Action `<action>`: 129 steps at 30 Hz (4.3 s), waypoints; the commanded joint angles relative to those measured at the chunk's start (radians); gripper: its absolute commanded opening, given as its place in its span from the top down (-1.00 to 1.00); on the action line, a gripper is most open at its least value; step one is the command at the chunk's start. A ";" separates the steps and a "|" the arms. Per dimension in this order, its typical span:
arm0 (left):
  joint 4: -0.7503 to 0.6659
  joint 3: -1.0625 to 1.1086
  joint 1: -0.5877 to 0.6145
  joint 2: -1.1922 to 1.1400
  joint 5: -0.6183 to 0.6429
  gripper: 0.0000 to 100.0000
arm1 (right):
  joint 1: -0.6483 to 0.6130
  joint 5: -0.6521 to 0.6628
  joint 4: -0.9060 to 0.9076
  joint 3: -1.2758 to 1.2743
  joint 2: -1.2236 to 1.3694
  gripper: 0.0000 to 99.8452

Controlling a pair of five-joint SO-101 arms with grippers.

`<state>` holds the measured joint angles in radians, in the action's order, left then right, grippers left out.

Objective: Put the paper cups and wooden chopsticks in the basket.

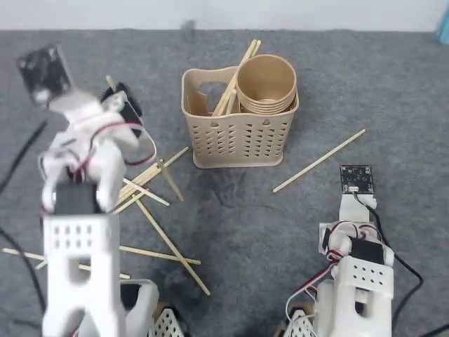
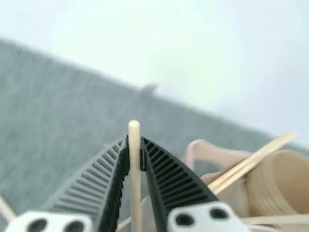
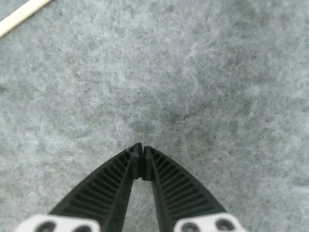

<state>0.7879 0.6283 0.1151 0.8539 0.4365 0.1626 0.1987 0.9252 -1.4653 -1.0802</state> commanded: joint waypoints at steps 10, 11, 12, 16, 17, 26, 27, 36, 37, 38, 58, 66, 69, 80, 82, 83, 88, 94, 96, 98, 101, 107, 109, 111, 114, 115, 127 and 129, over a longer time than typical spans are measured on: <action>-0.715 0.044 -0.192 0.298 -0.012 0.97 | 0.001 0.008 -0.016 0.011 -0.022 0.98; -0.767 0.044 -0.204 0.296 -0.012 0.97 | 0.001 0.008 -0.016 0.011 -0.022 0.98; -0.792 0.042 -0.216 0.290 -0.012 0.97 | 0.002 0.008 -0.016 0.011 -0.022 0.98; -0.789 0.007 -0.250 0.203 -0.012 0.97 | 0.002 0.008 -0.016 0.011 -0.022 0.98; -0.789 0.001 -0.250 0.170 -0.012 0.97 | 0.002 0.008 -0.016 0.011 -0.022 0.98; -0.796 0.008 -0.230 -0.060 -0.014 0.97 | 0.002 0.012 -0.016 0.011 -0.022 0.98; -0.796 0.008 -0.230 -0.077 -0.014 0.97 | 0.002 0.012 -0.016 0.011 -0.022 0.98; -1.014 0.229 -0.235 -0.138 -0.014 0.97 | 0.002 0.014 -0.016 0.011 -0.022 0.98; -1.020 0.257 -0.244 -0.137 -0.014 0.97 | 0.002 0.014 -0.016 0.011 -0.022 0.98; -1.020 0.283 -0.252 -0.132 -0.015 0.97 | 0.002 0.014 -0.016 0.011 -0.022 0.98; -0.612 0.191 -0.354 -0.103 -0.190 0.47 | 0.001 0.014 -0.016 0.011 -0.022 0.98; -0.338 0.171 -0.347 0.244 -0.192 0.61 | 0.002 0.014 -0.016 0.011 -0.022 0.98; -0.212 0.171 -0.293 0.365 -0.192 0.75 | 0.002 0.014 -0.016 0.011 -0.022 0.98; 0.215 0.286 -0.012 0.474 -0.190 0.97 | -0.001 0.011 -0.016 0.011 -0.022 0.98; 0.210 0.381 -0.008 0.479 -0.190 0.97 | 0.004 0.006 -0.015 0.015 -0.022 0.98; 0.199 0.432 -0.006 0.479 -0.190 0.97 | 0.004 0.006 -0.015 0.018 -0.022 0.98; 0.097 0.680 0.025 0.479 -0.190 0.97 | 0.015 -0.103 0.067 0.104 -0.015 0.99; -0.029 0.871 0.104 0.479 -0.193 0.97 | 0.111 -0.155 0.291 0.379 -0.010 0.98; -0.029 0.909 0.109 0.479 -0.198 0.97 | 0.124 -0.155 0.318 0.454 0.007 0.98; -0.040 0.961 0.107 0.479 -0.199 0.97 | 0.122 -0.153 0.329 0.519 0.056 0.98; -0.089 0.981 0.114 0.479 -0.199 0.97 | 0.120 -0.150 0.318 0.611 0.182 0.98; -0.091 0.981 0.110 0.479 -0.199 0.97 | 0.119 -0.226 0.309 0.872 0.542 0.98; -0.089 0.981 0.115 0.479 -0.216 0.97 | 0.119 -0.273 0.294 0.974 0.676 0.98; -0.087 0.981 0.115 0.479 -0.236 0.97 | 0.117 -0.308 0.289 1.083 0.806 0.98; -0.091 0.981 0.114 0.479 -0.239 0.97 | 0.104 -0.361 0.300 1.269 0.989 0.97; -0.091 0.981 0.114 0.479 -0.239 0.97 | 0.099 -0.379 0.300 1.326 1.046 0.94; -0.091 0.981 0.114 0.479 -0.239 0.97 | -0.002 -0.614 0.269 1.900 1.584 0.87; -0.091 0.981 0.114 0.479 -0.239 0.97 | -0.007 -0.640 0.277 1.984 1.655 0.85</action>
<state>0.7204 1.6134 0.2240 1.3188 0.2079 0.1734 -0.3951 1.2183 0.3621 0.5340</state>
